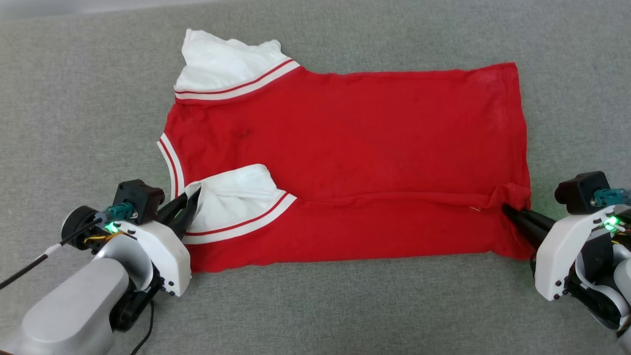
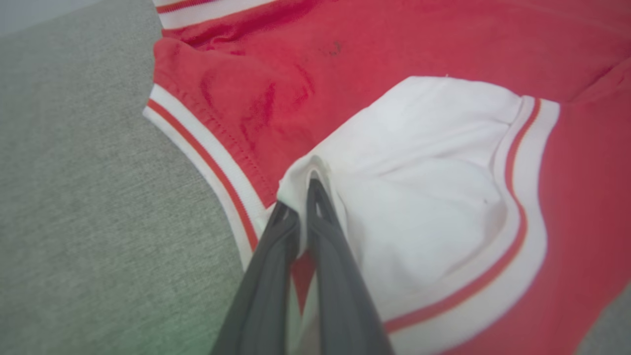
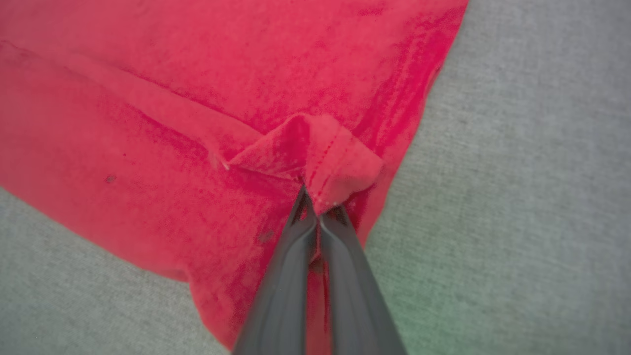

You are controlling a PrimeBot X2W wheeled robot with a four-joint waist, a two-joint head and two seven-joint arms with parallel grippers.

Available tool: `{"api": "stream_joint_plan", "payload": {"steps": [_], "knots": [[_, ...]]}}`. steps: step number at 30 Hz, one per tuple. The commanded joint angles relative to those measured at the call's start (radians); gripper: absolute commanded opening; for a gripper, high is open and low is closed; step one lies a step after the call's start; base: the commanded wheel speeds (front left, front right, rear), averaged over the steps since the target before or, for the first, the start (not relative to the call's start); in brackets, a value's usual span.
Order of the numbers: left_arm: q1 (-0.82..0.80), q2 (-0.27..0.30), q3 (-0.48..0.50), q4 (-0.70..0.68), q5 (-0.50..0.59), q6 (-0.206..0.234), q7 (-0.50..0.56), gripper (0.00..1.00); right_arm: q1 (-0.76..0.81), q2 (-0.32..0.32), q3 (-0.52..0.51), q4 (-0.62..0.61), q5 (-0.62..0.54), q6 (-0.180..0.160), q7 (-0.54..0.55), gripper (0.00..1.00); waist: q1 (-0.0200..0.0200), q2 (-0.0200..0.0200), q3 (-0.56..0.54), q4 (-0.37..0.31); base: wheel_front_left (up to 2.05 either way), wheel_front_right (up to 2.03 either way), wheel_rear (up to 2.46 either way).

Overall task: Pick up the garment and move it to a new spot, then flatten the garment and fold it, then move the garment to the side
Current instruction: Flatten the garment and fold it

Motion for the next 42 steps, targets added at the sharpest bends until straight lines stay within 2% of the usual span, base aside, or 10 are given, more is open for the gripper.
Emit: {"api": "stream_joint_plan", "payload": {"steps": [1,2,3,7,12,20,27,30,36,42], "knots": [[0.004,-0.006,-0.007,0.017,-0.006,-0.005,0.002,0.15,-0.003,0.012,0.008,0.013,0.010,-0.001,-0.004,0.36,-0.0001,-0.0001,-0.015,0.005,0.00,0.00,0.00],[0.006,-0.006,-0.007,0.024,-0.008,-0.008,0.004,0.92,-0.004,0.012,0.008,0.014,0.015,-0.001,-0.006,0.89,-0.0001,-0.0001,-0.024,0.008,0.00,0.00,0.00],[0.005,-0.003,-0.008,0.029,-0.006,-0.005,0.006,1.00,-0.007,0.009,0.005,0.012,0.014,-0.001,-0.015,1.00,-0.0001,-0.0001,-0.034,0.011,0.00,0.00,0.00],[-0.012,0.011,0.005,0.013,-0.005,0.005,0.001,1.00,-0.004,-0.002,-0.019,-0.009,0.007,-0.001,-0.056,1.00,-0.0001,-0.0001,-0.080,0.024,0.00,0.00,0.00],[-0.035,0.063,0.012,-0.058,-0.015,0.011,0.062,1.00,0.027,-0.001,-0.063,-0.044,0.003,-0.001,-0.085,1.00,-0.0001,-0.0001,-0.126,0.036,0.00,0.00,0.00],[-0.114,0.137,-0.001,-0.181,-0.077,-0.018,0.312,1.00,0.071,0.017,-0.111,-0.085,-0.033,-0.001,-0.092,1.00,-0.0001,-0.0001,-0.157,0.047,0.00,0.00,0.00],[-0.166,0.165,-0.039,-0.218,-0.210,-0.051,0.623,1.00,0.078,0.038,-0.124,-0.107,-0.052,-0.001,-0.083,1.00,-0.0001,-0.0001,-0.157,0.034,0.00,0.00,0.00],[-0.173,0.174,-0.061,-0.215,-0.242,-0.058,0.720,1.00,0.068,0.046,-0.120,-0.114,-0.057,-0.001,-0.080,1.00,-0.0001,-0.0001,-0.151,0.022,0.00,0.00,0.00],[-0.169,0.179,-0.091,-0.173,-0.283,-0.057,0.833,1.00,0.040,0.057,-0.107,-0.112,-0.060,-0.001,-0.077,1.00,-0.0001,-0.0001,-0.125,-0.007,0.00,0.00,0.00],[-0.144,0.154,-0.107,-0.093,-0.305,-0.062,0.850,1.00,0.008,0.066,-0.083,-0.099,-0.060,-0.001,-0.084,1.00,-0.0001,-0.0001,-0.094,-0.033,0.00,0.00,0.00]]}}
